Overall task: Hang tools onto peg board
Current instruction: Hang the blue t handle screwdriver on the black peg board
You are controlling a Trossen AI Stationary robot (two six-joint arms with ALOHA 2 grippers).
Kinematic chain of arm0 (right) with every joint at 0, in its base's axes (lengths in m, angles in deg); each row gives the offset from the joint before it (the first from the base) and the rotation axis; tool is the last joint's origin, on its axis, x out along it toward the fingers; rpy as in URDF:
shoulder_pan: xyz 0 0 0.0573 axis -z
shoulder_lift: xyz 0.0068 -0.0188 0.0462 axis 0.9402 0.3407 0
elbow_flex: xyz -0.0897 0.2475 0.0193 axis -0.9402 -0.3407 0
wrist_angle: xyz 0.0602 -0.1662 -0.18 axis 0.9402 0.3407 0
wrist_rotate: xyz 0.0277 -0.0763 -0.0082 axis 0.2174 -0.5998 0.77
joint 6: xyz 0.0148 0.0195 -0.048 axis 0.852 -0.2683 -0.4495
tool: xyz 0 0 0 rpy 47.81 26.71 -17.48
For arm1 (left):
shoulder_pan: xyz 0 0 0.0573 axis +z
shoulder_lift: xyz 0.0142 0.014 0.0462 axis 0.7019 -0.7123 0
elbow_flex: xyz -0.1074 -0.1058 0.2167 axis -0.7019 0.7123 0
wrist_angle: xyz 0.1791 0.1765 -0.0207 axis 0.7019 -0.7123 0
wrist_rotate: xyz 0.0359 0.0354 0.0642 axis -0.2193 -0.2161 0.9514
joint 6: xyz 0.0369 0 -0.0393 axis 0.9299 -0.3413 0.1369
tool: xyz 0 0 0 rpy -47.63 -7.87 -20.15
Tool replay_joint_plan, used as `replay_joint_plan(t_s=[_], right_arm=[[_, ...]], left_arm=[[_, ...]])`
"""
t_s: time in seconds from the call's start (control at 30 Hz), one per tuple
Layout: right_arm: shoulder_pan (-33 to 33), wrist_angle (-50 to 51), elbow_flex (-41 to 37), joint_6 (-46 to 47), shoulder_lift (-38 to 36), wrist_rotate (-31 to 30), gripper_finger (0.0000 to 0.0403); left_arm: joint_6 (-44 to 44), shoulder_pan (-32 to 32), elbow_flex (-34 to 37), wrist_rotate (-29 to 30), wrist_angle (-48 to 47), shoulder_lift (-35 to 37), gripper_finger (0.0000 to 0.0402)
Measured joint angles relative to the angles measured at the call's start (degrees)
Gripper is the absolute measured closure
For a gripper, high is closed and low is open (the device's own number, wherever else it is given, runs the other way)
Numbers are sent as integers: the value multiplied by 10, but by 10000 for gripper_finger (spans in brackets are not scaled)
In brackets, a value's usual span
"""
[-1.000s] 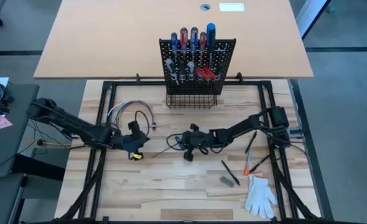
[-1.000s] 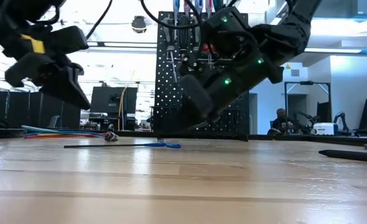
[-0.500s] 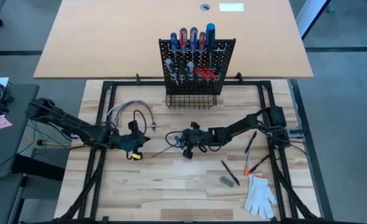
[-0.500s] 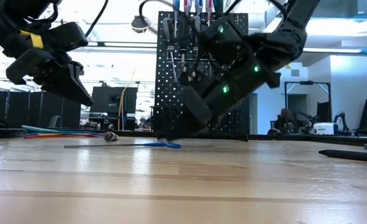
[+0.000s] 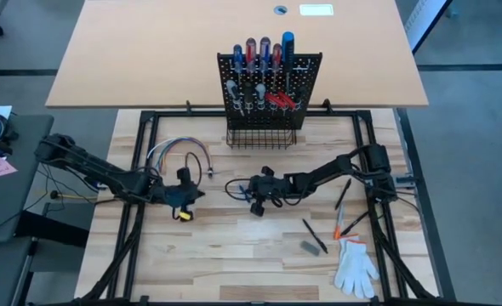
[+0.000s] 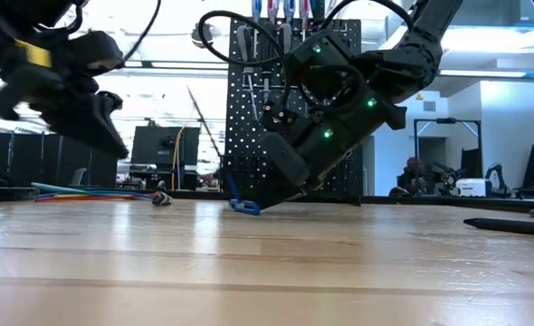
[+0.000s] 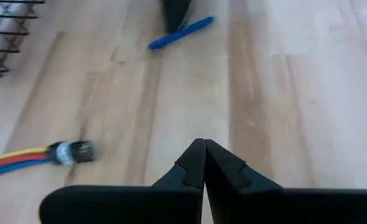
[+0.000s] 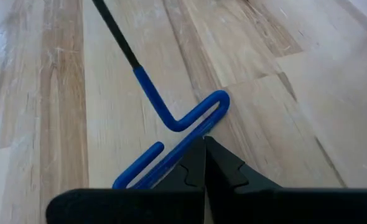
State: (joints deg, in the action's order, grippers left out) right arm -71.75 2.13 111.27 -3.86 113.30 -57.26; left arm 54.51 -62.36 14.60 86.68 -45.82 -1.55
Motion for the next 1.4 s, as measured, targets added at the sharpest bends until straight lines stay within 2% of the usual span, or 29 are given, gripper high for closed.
replay_joint_plan(t_s=[0.13,0.27,0.33,0.47,0.57,0.7,0.8,1.0,1.4], right_arm=[[0,0,0,0,0,0,397],[0,-1,-1,0,1,0,397],[-2,-1,-1,0,1,0,397],[-1,-3,-1,0,1,0,397],[-2,-11,-2,-17,-7,0,397],[-3,4,-6,-36,-41,5,397],[-3,-23,-3,-39,-52,24,397],[-3,-89,-1,-32,4,71,397],[7,-54,1,-18,8,83,397]], left_arm=[[17,0,11,-18,55,-18,379],[63,0,45,-18,194,-59,329],[75,1,56,-18,234,-81,300],[64,11,53,-18,257,-116,249],[49,17,52,-18,260,-134,227],[41,19,52,-18,257,-152,220],[41,19,52,-18,257,-157,220],[39,19,52,-18,259,-155,220],[40,19,52,-18,260,-155,220]])
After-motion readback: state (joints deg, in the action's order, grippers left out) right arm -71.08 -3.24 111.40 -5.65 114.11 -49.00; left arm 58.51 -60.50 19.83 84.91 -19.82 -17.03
